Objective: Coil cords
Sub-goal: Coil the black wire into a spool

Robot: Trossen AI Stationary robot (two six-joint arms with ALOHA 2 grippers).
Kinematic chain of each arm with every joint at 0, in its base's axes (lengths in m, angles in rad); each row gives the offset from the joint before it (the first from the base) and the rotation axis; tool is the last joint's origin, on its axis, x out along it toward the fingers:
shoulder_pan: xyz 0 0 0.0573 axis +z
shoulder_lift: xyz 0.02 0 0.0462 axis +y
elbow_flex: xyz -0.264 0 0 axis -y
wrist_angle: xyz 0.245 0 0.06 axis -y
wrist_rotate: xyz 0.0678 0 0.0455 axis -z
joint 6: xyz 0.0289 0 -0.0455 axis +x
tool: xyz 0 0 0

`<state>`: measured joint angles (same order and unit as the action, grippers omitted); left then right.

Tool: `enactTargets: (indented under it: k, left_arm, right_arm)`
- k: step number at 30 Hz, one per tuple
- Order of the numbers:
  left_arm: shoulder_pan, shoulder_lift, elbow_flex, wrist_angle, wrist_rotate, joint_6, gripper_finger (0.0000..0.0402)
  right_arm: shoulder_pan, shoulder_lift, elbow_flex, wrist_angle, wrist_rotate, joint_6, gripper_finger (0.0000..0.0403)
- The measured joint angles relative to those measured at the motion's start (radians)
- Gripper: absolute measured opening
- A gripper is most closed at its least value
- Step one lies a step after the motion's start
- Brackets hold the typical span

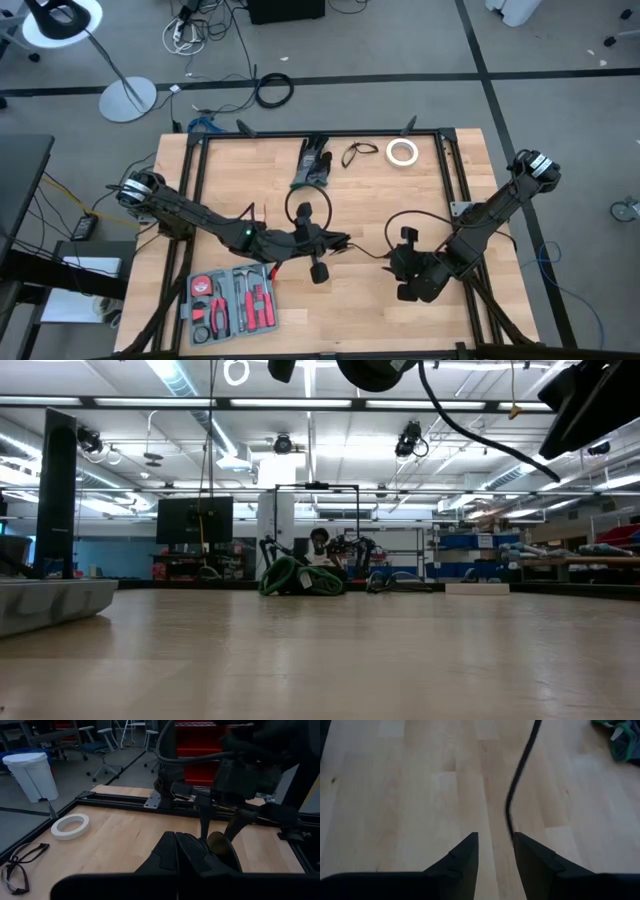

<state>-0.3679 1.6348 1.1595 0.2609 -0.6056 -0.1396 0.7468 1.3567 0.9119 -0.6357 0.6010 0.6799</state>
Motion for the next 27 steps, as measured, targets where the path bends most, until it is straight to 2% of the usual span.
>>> enactTargets:
  k: [21, 27]
  left_arm:
    - [-0.002, 0.000, 0.000, 0.034, 0.001, -0.004, 0.0000]
    - [-0.002, 0.000, 0.000, 0.035, 0.001, -0.004, 0.0000]
  right_arm:
    - [-0.043, 0.000, 0.000, -0.025, 0.027, -0.088, 0.0120]
    - [-0.048, 0.000, 0.000, -0.026, 0.030, -0.098, 0.0096]
